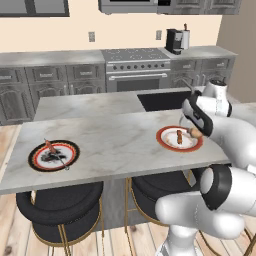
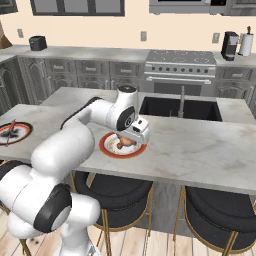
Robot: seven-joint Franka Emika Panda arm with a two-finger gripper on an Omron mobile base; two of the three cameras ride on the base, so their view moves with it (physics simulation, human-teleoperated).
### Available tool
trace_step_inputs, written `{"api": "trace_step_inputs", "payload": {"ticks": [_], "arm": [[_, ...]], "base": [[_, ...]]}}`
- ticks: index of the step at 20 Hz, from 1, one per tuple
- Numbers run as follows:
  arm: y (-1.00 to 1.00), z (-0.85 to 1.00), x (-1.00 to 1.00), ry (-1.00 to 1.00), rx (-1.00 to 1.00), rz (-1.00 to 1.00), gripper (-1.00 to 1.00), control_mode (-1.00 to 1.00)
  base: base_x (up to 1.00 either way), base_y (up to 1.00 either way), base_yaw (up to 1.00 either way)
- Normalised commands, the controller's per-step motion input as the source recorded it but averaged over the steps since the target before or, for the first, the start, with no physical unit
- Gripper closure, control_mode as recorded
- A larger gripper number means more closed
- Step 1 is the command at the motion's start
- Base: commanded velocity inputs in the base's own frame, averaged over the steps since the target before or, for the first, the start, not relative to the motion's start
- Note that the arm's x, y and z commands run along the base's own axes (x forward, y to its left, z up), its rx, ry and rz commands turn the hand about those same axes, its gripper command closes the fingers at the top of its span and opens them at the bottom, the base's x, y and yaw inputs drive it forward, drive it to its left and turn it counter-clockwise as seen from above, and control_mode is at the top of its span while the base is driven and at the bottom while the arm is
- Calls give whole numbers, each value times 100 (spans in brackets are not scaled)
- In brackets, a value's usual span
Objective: Pick up the peach and orange from the fridge and place one fruit on each plate on the dining counter.
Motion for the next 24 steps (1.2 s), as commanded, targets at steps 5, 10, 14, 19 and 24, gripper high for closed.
{"api": "trace_step_inputs", "payload": {"ticks": [5,10,14,19,24], "arm": [[0,-51,35,0,0,3,100,-100],[1,-40,27,0,0,5,100,-100],[0,-26,31,0,0,3,100,-100],[10,-31,17,0,0,1,-100,-100],[16,-14,-7,0,0,5,-100,-100]], "base": [[0,0,0],[0,0,0],[0,0,0],[0,0,0],[0,0,0]]}}
